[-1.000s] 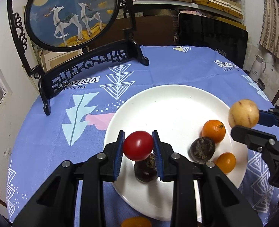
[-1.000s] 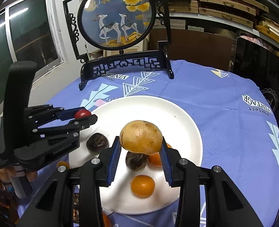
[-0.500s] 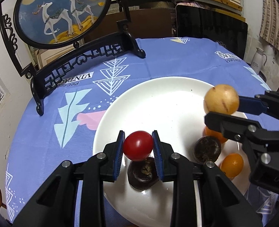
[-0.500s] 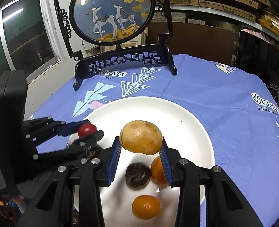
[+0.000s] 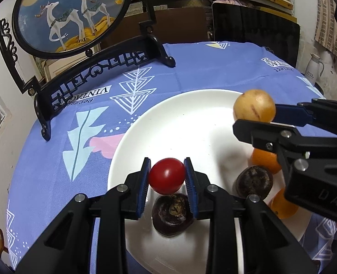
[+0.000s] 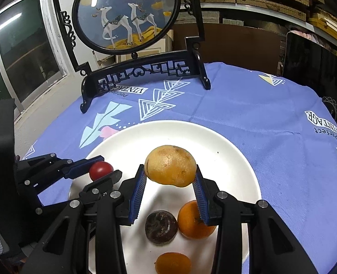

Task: Organize fruits
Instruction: 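Lower the red plum and brown fruit onto the plate, open both tools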

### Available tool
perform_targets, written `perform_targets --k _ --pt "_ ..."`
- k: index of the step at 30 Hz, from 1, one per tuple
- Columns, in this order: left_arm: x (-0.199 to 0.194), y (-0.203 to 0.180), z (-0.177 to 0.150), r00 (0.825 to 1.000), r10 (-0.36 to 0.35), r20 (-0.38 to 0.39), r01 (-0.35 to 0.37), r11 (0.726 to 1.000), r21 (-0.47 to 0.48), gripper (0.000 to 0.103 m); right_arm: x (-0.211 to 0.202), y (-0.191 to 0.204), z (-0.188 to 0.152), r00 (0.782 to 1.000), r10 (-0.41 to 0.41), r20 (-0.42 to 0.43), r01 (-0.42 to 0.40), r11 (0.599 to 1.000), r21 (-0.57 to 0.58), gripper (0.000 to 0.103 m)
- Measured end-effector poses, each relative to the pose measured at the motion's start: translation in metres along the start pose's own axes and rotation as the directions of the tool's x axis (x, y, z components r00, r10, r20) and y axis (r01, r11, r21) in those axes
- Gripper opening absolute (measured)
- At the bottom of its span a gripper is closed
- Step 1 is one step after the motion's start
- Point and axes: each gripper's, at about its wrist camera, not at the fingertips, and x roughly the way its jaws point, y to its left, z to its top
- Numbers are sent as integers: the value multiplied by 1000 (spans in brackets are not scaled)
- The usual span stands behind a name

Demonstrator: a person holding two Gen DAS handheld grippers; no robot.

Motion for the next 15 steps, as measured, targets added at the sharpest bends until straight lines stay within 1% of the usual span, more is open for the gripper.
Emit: perform_targets --k 2,3,4,7,9,11,15 --pt "0 2 1 1000 5 8 -5 1000 -2 53 -3 -1 -1 1000 -15 16 15 1000 14 59" --pt "-1 2 0 1000 13 19 -13 1000 -1 56 -5 -2 -2 999 -15 34 14 1000 23 60" --pt "-3 2 0 999 22 29 -22 1000 3 57 -10 -4 -2 999 -11 48 10 1000 29 60" --pt "-7 6 -2 999 20 26 -20 1000 -5 57 -21 -9 -6 999 -7 54 5 999 36 61" --pt "-12 8 -4 999 21 30 -21 1000 -12 57 -30 -12 -11 998 -3 56 1 999 42 65" --pt "-19 10 -8 999 23 33 -22 1000 -17 62 -40 -15 -18 999 1 51 -3 999 51 68" --pt "-39 9 -20 998 23 54 -23 1000 -8 67 -61 -16 -39 999 -8 41 7 999 39 69"
